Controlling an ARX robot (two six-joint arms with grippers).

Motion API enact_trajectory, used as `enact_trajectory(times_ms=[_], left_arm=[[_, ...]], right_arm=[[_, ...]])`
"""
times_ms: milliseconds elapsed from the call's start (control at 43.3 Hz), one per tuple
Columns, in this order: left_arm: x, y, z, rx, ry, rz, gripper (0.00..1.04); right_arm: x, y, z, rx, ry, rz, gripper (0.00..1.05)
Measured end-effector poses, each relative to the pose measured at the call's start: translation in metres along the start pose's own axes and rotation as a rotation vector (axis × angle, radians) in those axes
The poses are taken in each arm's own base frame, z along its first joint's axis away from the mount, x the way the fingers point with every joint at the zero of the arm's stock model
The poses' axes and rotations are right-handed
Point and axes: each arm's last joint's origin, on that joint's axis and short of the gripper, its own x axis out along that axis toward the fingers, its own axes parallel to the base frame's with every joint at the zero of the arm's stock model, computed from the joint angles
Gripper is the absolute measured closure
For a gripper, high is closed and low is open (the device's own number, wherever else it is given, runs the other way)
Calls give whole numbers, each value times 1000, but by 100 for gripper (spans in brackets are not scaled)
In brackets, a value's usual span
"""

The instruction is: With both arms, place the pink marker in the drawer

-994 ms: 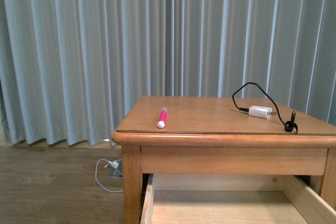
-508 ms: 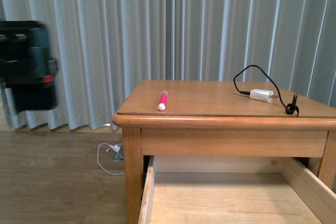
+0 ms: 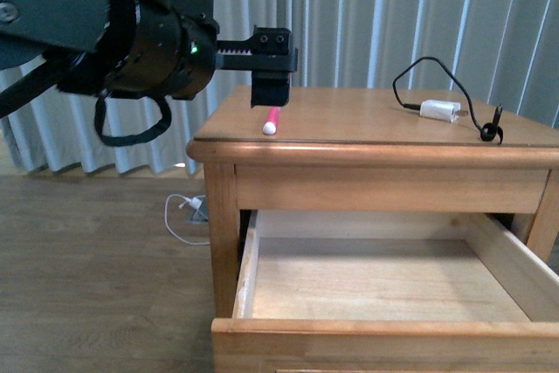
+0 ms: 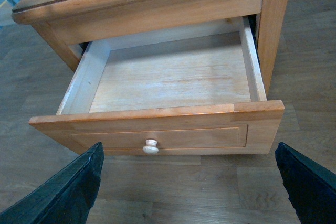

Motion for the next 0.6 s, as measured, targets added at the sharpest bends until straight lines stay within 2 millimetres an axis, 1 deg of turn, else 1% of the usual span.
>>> enact_trajectory(times_ms=[69,231,416,601], left_arm=[[23,-4,3,1,32,7,6],[53,-7,5,21,87,19,6],[78,-14,8,36,157,-6,6],[92,-25,6,44,241,-63,6]], right_arm=[[0,0,0,0,0,0,8],[0,0,0,0,0,0,8],[0,0,0,0,0,0,8],[0,0,0,0,0,0,8]])
